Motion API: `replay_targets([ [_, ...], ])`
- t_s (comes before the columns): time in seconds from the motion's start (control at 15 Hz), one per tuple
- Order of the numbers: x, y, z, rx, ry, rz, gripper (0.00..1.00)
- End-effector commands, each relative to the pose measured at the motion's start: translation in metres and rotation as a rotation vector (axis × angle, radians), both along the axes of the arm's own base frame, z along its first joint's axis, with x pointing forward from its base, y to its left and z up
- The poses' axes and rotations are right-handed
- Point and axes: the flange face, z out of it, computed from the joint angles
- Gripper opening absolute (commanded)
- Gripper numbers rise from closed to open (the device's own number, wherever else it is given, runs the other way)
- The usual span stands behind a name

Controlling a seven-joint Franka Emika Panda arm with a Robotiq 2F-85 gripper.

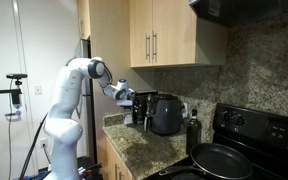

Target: Move the salt cellar to the right side of the counter

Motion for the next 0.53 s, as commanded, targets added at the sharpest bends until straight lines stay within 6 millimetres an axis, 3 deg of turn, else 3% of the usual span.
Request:
replay_targets([
  [0.0, -0.026, -0.044, 0.069, 0.037, -0.032, -0.110, 0.37],
  [0.27, -0.043, -0.118, 0.126, 0.089, -0.073, -0.352, 0.37],
  [0.4, -0.063, -0.137, 0.156, 0.181, -0.083, -0.331, 0.37],
  [0.47, -0.034, -0.121, 0.131, 0.131, -0.074, -0.352, 0.62],
])
